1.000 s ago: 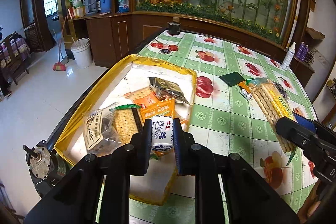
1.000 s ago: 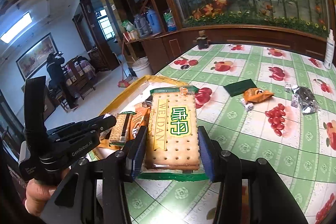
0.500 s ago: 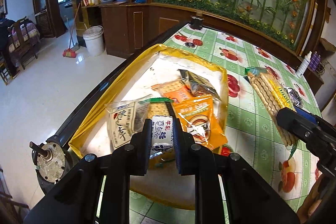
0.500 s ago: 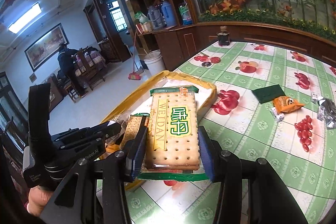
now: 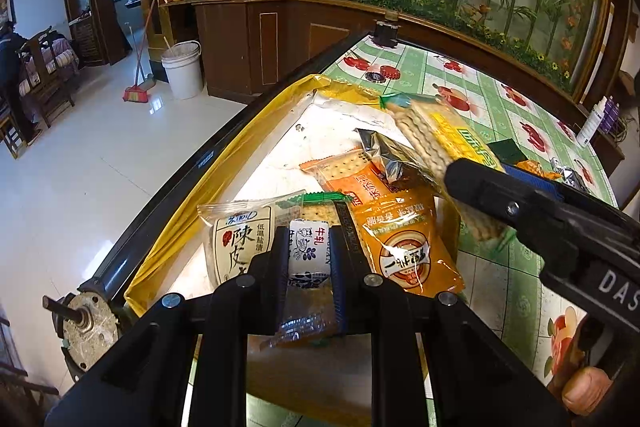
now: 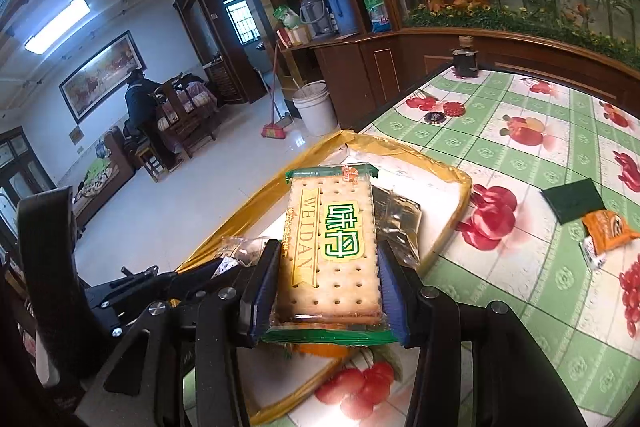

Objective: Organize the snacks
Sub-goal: 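Carry both packs into the white tray and open both grippers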

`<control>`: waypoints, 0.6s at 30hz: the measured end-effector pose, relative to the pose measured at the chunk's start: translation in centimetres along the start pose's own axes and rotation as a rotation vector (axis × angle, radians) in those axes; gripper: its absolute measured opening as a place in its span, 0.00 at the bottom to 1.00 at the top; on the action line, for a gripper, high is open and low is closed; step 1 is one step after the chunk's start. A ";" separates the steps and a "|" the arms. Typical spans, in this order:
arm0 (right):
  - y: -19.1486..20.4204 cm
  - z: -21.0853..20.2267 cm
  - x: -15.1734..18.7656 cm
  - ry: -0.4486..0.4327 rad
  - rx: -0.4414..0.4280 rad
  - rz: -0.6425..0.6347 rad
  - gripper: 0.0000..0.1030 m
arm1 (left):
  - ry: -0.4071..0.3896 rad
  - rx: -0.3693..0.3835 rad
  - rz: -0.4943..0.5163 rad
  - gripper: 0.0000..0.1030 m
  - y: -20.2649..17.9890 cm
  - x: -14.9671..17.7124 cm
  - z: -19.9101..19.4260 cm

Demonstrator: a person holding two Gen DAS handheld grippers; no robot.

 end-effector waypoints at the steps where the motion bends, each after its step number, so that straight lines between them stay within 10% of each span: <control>1: 0.0 0.4 -0.2 0.002 0.001 0.000 0.46 | 0.004 0.000 -0.001 0.16 0.0 -0.1 0.2; 18: -2.3 5.9 -1.9 0.072 0.013 0.028 0.49 | 0.023 0.017 -0.001 0.17 -0.5 -1.4 1.7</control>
Point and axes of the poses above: each gripper's, at about its wrist camera, not at the fingertips, and z roughly the way its jaws point, y to its left, x to its underside, the point moved 1 cm from there along z, roughly the way its jaws point, and after that the axes turned 3 degrees about y, right-handed, at the moved point
